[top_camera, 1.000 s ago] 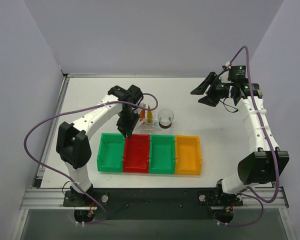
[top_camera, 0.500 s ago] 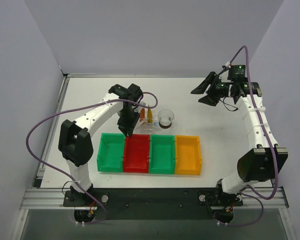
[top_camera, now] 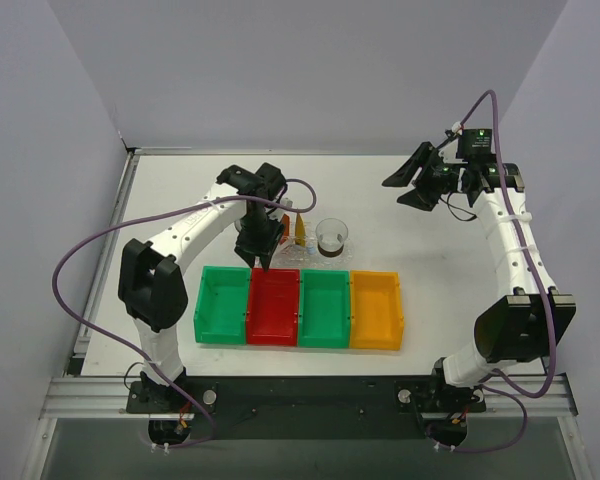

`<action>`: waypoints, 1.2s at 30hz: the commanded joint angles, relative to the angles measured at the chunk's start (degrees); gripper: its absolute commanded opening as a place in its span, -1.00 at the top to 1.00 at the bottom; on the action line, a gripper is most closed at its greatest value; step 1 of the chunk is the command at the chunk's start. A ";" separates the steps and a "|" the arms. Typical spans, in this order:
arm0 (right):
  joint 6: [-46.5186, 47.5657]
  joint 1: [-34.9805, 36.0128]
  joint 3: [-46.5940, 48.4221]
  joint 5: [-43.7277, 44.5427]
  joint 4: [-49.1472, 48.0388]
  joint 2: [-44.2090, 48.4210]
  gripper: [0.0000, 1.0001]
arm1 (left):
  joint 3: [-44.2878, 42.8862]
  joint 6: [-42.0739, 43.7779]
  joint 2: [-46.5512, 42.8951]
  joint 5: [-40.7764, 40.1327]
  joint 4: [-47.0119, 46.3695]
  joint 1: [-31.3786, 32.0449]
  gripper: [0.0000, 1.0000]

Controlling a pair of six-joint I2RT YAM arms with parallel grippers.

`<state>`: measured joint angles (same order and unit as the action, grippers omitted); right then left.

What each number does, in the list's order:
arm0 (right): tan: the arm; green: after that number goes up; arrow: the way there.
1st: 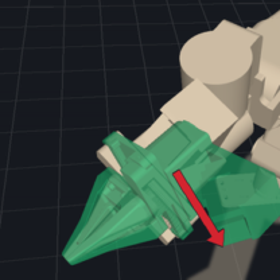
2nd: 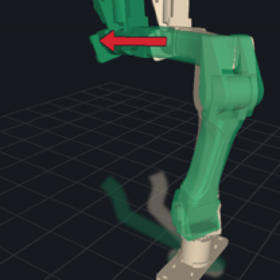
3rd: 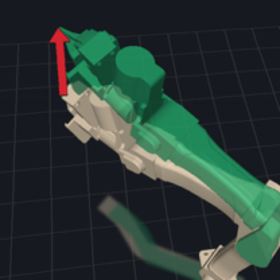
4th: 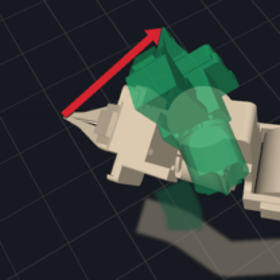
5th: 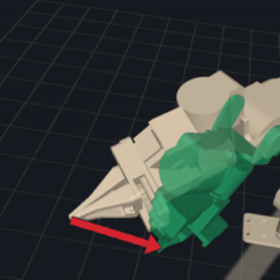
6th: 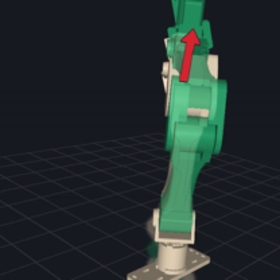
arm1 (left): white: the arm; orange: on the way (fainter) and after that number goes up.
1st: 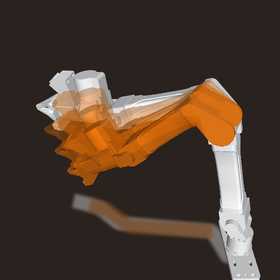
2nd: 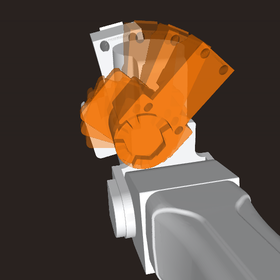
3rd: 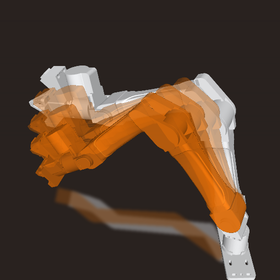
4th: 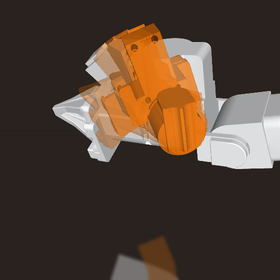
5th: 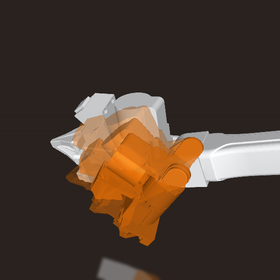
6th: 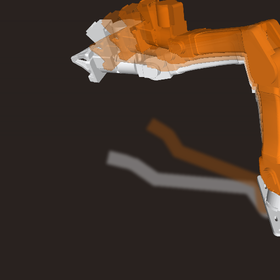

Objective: Prepare toiletry sets of a toothbrush and toothpaste on the tray

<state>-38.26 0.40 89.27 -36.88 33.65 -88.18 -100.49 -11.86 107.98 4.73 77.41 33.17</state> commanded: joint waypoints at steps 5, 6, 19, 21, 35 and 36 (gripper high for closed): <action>0.47 -0.23 2.22 -1.09 0.28 -0.67 -0.07 | -2.96 -0.27 -0.41 -1.39 8.37 -0.38 -0.21; 0.29 -0.32 2.05 -1.09 0.28 -0.59 -0.07 | -3.05 -0.27 -0.49 -1.83 8.37 -0.38 -0.25; 0.47 -0.32 1.87 -0.91 -0.07 0.55 -0.11 | -7.97 1.84 -3.74 -3.59 6.53 -0.30 -0.52; 0.56 -0.32 1.78 -0.91 -0.07 1.08 -0.12 | -8.23 2.19 -4.80 -4.29 6.09 -0.30 -0.52; 9.34 -5.41 1.43 7.52 5.37 8.63 -0.12 | -0.25 -4.83 -21.74 -8.42 -7.35 -5.91 -0.62; 10.04 -5.33 1.34 8.22 6.42 9.77 -0.12 | 1.85 -6.49 -23.33 -8.95 -8.31 -6.88 -0.62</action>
<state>-33.43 -4.95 89.36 -32.93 36.01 -83.79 -102.61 -13.30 92.84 -1.45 75.11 30.20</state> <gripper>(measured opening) 0.558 0.805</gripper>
